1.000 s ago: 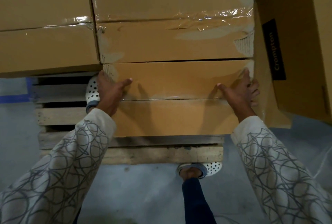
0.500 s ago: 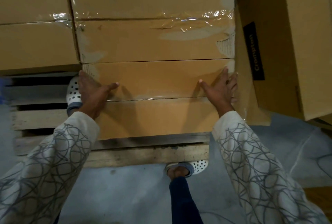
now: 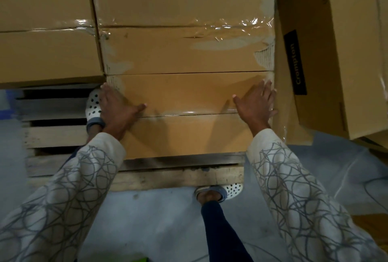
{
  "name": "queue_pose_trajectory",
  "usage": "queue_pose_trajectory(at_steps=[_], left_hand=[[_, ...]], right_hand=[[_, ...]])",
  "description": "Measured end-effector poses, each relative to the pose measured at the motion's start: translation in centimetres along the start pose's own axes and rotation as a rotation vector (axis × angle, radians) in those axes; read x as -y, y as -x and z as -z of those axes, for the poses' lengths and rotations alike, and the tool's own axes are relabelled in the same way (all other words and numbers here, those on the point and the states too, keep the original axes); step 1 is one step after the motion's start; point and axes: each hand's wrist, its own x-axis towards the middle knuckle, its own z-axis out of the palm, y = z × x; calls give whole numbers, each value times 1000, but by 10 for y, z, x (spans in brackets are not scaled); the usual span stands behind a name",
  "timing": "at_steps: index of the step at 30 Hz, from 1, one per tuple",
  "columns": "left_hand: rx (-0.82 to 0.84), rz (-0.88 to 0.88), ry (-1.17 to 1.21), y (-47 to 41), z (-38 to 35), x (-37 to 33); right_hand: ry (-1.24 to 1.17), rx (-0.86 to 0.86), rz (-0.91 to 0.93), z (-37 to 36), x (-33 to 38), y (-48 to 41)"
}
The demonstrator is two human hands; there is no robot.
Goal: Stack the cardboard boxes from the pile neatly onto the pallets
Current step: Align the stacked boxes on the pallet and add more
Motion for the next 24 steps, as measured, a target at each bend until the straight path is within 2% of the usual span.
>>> queue_pose_trajectory(at_steps=[6,11,13,17,21,24], left_hand=[[139,-76,67,95,72,-18],[295,-236,52,173,174,-26],[286,-324,73,193,216,-23],[224,-387,204,240,272,2],[151,-323,502,318,290,39],[108,-296,626,380,293,74]], right_hand=[[172,136,198,40,42,135],[111,205,234,84,112,277],[58,228,281,96,141,326],[-88,243,416,112,179,407],[-113,216,588,135,148,459],[-216,152,560,154,85,494]])
